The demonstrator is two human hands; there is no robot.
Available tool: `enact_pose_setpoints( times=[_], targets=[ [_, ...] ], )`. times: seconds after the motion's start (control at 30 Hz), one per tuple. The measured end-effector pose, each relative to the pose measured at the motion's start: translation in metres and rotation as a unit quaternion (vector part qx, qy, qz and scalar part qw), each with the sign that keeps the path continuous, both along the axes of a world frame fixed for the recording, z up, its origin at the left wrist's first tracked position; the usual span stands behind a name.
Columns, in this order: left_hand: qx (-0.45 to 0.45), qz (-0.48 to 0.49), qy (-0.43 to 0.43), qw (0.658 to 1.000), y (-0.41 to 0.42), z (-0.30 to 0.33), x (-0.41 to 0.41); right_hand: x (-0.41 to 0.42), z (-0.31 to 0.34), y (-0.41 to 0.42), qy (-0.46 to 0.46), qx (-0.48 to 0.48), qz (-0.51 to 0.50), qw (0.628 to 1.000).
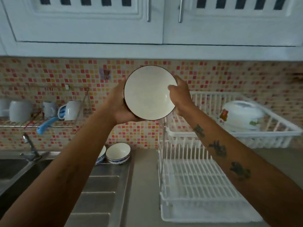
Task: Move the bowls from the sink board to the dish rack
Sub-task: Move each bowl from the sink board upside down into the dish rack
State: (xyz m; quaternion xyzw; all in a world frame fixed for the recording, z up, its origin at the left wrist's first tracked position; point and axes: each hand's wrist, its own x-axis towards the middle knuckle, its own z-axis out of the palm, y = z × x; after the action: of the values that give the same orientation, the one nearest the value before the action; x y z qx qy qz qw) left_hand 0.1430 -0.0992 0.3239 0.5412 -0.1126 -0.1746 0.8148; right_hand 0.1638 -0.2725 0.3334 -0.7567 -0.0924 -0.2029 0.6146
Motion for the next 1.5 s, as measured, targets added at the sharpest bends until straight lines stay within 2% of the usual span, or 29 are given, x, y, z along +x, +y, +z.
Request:
enact_pose_setpoints(
  times=[0.23, 0.4, 0.5, 0.57, 0.67, 0.77, 0.87, 1.0, 1.1, 1.17, 1.27, 1.5],
  targets=[
    [0.034, -0.138, -0.001, 0.99, -0.108, 0.019, 0.014, -0.025, 0.004, -0.121, -0.031, 0.073, -0.079, 0.994],
    [0.066, -0.163, 0.02, 0.984, -0.17, 0.023, 0.015, -0.043, 0.002, -0.183, -0.052, 0.096, -0.094, 0.99],
    [0.058, -0.147, 0.011, 0.987, -0.187, 0.018, 0.019, -0.047, 0.001, -0.203, -0.047, 0.09, -0.046, 0.994],
    [0.068, -0.118, -0.016, 0.991, -0.189, 0.013, 0.024, -0.046, -0.001, -0.212, 0.001, 0.059, -0.002, 0.998],
    [0.154, -0.031, -0.1, 0.982, -0.186, 0.008, 0.028, -0.037, -0.004, -0.219, 0.078, 0.028, 0.04, 0.996],
    [0.275, 0.063, -0.201, 0.938, -0.181, 0.003, 0.029, -0.021, -0.009, -0.215, 0.128, -0.022, 0.053, 0.99],
    [0.322, 0.135, -0.274, 0.896, -0.176, -0.011, 0.037, -0.008, -0.014, -0.2, 0.177, -0.082, 0.05, 0.979],
    [0.432, 0.173, -0.363, 0.807, -0.172, -0.032, 0.052, 0.015, -0.028, -0.185, 0.223, -0.117, 0.069, 0.965],
    [0.509, 0.185, -0.381, 0.75, -0.168, -0.044, 0.055, 0.028, -0.04, -0.179, 0.243, -0.103, 0.086, 0.961],
    [0.539, 0.182, -0.382, 0.728, -0.169, -0.046, 0.053, 0.033, -0.044, -0.178, 0.254, -0.089, 0.112, 0.957],
    [0.564, 0.167, -0.377, 0.715, -0.173, -0.048, 0.052, 0.043, -0.049, -0.181, 0.27, -0.082, 0.148, 0.948],
    [0.634, 0.129, -0.407, 0.644, -0.175, -0.059, 0.055, 0.051, -0.059, -0.182, 0.286, -0.146, 0.131, 0.938]
  ],
)
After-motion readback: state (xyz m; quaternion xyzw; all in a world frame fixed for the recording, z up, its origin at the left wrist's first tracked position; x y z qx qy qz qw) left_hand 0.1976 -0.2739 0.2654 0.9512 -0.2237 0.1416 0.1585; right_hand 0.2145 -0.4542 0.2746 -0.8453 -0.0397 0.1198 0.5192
